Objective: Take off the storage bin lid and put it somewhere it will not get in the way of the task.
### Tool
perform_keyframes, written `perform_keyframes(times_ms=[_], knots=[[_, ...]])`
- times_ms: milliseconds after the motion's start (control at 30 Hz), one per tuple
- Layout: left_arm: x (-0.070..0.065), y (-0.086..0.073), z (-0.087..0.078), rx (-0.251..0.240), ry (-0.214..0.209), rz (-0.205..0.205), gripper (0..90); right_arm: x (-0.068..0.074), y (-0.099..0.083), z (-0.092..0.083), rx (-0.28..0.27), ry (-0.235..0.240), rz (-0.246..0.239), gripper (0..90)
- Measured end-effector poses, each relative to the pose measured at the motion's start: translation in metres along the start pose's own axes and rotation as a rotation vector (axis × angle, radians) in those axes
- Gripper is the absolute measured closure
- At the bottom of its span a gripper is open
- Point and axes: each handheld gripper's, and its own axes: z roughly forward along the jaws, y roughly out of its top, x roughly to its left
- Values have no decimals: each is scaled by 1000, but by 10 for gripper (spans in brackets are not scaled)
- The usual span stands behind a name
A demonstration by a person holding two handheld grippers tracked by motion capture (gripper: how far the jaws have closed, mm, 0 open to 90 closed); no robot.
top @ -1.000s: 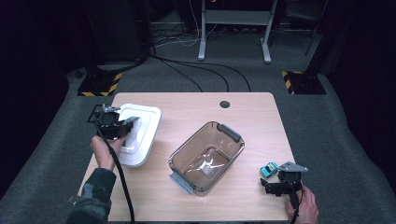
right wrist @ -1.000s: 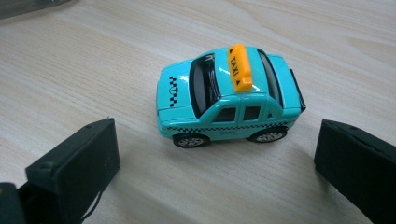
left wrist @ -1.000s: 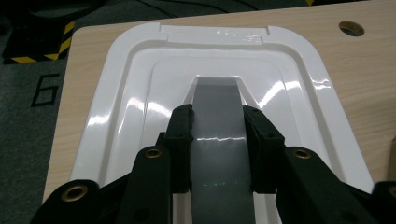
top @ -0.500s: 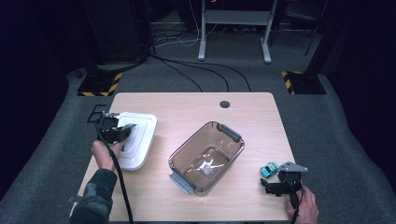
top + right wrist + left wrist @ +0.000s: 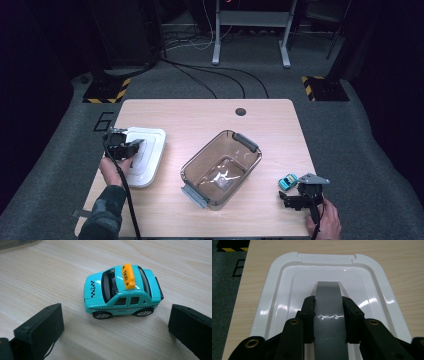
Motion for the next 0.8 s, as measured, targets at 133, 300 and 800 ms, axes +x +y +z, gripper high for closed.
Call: perform_keyframes(times_ms=[133, 300, 800], knots=[[3, -6, 7, 4, 11, -12, 667, 0, 0, 0, 0, 0, -1, 0], [7, -16, 15, 4, 19, -18, 667, 0, 0, 0, -1, 0, -1, 0], [19, -32, 29, 34, 44, -35, 668, 0, 0, 0, -1, 0, 0, 0]])
